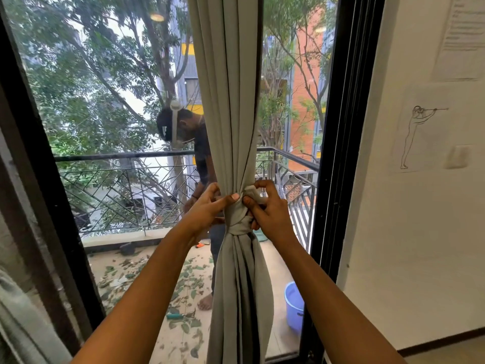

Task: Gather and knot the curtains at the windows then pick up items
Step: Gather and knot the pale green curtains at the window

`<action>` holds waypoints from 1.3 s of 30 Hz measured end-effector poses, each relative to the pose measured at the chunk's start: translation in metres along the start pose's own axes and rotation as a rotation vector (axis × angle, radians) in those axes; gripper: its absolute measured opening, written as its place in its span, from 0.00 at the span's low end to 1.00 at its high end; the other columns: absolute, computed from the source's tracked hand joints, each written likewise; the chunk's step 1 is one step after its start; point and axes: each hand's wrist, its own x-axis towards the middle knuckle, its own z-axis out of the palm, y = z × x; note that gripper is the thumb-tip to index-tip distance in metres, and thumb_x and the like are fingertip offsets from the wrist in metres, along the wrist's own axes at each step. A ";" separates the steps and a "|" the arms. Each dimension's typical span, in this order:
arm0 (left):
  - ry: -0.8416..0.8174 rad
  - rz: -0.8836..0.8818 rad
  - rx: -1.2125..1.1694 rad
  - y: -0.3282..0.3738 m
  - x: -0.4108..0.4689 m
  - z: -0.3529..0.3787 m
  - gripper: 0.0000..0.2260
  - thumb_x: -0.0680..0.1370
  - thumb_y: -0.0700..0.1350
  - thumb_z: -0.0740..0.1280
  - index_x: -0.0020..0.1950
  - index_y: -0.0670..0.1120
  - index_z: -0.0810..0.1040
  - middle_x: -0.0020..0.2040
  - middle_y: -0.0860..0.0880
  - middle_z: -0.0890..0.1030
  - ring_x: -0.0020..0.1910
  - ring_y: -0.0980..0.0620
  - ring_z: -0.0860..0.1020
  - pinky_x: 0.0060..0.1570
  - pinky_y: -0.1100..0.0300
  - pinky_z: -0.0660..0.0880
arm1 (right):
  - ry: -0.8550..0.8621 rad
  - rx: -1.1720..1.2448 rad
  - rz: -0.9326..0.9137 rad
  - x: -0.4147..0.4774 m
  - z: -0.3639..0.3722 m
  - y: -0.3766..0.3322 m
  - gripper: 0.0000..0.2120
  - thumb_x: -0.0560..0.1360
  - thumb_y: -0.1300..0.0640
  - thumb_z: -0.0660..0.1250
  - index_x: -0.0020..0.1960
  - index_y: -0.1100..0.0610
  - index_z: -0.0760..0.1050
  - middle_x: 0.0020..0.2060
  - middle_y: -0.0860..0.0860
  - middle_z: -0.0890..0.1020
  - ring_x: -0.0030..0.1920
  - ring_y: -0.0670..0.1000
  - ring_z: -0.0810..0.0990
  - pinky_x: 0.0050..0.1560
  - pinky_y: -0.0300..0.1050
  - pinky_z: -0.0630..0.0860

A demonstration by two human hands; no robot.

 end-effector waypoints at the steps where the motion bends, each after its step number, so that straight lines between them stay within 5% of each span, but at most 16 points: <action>1: 0.006 0.011 -0.023 0.001 -0.001 0.000 0.21 0.74 0.44 0.69 0.66 0.46 0.70 0.50 0.48 0.81 0.40 0.55 0.83 0.31 0.65 0.76 | 0.026 -0.014 0.003 0.000 0.002 -0.002 0.12 0.74 0.52 0.68 0.53 0.50 0.67 0.29 0.51 0.81 0.26 0.50 0.79 0.28 0.49 0.77; 5: 0.062 0.032 -0.049 -0.006 0.001 -0.004 0.18 0.75 0.38 0.68 0.65 0.45 0.71 0.54 0.45 0.82 0.47 0.52 0.83 0.40 0.61 0.79 | 0.124 -0.251 -0.125 -0.004 0.005 0.005 0.16 0.72 0.48 0.71 0.50 0.53 0.66 0.40 0.50 0.76 0.32 0.47 0.73 0.31 0.35 0.66; 9: 0.091 0.065 0.022 -0.010 0.004 -0.008 0.16 0.74 0.41 0.70 0.61 0.47 0.74 0.54 0.44 0.82 0.53 0.46 0.81 0.47 0.54 0.79 | 0.081 -0.378 -0.478 0.001 -0.004 0.010 0.14 0.71 0.53 0.72 0.50 0.56 0.69 0.42 0.55 0.78 0.37 0.46 0.73 0.36 0.36 0.70; 12: 0.090 0.086 0.021 -0.011 0.004 -0.007 0.12 0.75 0.40 0.69 0.58 0.48 0.76 0.50 0.48 0.83 0.48 0.50 0.82 0.43 0.58 0.78 | 0.071 -0.495 -0.661 0.004 -0.005 0.014 0.08 0.73 0.55 0.69 0.47 0.58 0.74 0.40 0.54 0.79 0.39 0.49 0.76 0.35 0.39 0.72; 14: 0.075 0.088 -0.002 -0.012 0.003 -0.007 0.10 0.76 0.39 0.68 0.56 0.48 0.78 0.46 0.50 0.85 0.46 0.52 0.82 0.42 0.59 0.78 | 0.057 -0.385 -0.574 0.004 -0.003 0.014 0.06 0.72 0.57 0.70 0.45 0.59 0.77 0.38 0.51 0.80 0.37 0.47 0.77 0.35 0.39 0.73; 17: 0.048 0.101 -0.043 -0.014 0.001 -0.008 0.10 0.73 0.42 0.69 0.54 0.46 0.78 0.46 0.49 0.85 0.46 0.52 0.83 0.43 0.59 0.78 | -0.077 0.132 -0.080 0.007 -0.005 0.011 0.05 0.69 0.63 0.73 0.45 0.57 0.81 0.35 0.45 0.83 0.33 0.45 0.79 0.33 0.40 0.78; 19: 0.045 0.106 -0.075 -0.017 -0.001 -0.010 0.09 0.73 0.43 0.68 0.53 0.46 0.78 0.44 0.50 0.85 0.45 0.53 0.83 0.42 0.61 0.79 | -0.197 0.271 0.051 0.010 -0.011 0.015 0.08 0.71 0.64 0.71 0.47 0.55 0.81 0.34 0.49 0.83 0.30 0.50 0.80 0.29 0.39 0.76; 22: 0.071 0.104 -0.102 -0.019 -0.003 -0.009 0.04 0.77 0.39 0.65 0.50 0.45 0.76 0.38 0.53 0.85 0.39 0.57 0.83 0.37 0.65 0.78 | -0.316 0.261 0.017 0.010 -0.016 0.013 0.05 0.75 0.63 0.67 0.50 0.57 0.78 0.38 0.55 0.82 0.30 0.52 0.81 0.27 0.37 0.74; 28: 0.103 0.118 -0.117 -0.020 0.001 -0.007 0.07 0.75 0.39 0.66 0.52 0.43 0.76 0.41 0.51 0.86 0.40 0.56 0.83 0.41 0.64 0.79 | -0.326 -0.040 -0.224 0.007 -0.005 0.005 0.09 0.78 0.54 0.62 0.50 0.60 0.75 0.35 0.50 0.78 0.27 0.43 0.76 0.32 0.30 0.69; 34: 0.096 0.078 -0.146 -0.017 0.000 -0.007 0.07 0.77 0.39 0.63 0.54 0.42 0.77 0.43 0.50 0.86 0.43 0.54 0.83 0.41 0.63 0.79 | -0.197 -0.356 -0.411 0.015 0.000 0.003 0.15 0.77 0.47 0.57 0.54 0.56 0.74 0.28 0.53 0.79 0.26 0.53 0.76 0.34 0.36 0.66; 39: 0.086 0.055 -0.137 -0.018 -0.005 -0.009 0.23 0.68 0.50 0.75 0.59 0.40 0.77 0.51 0.45 0.84 0.49 0.49 0.83 0.43 0.61 0.79 | -0.174 -0.267 -0.266 0.010 0.003 0.002 0.19 0.76 0.43 0.58 0.57 0.57 0.72 0.22 0.43 0.70 0.23 0.45 0.70 0.30 0.31 0.64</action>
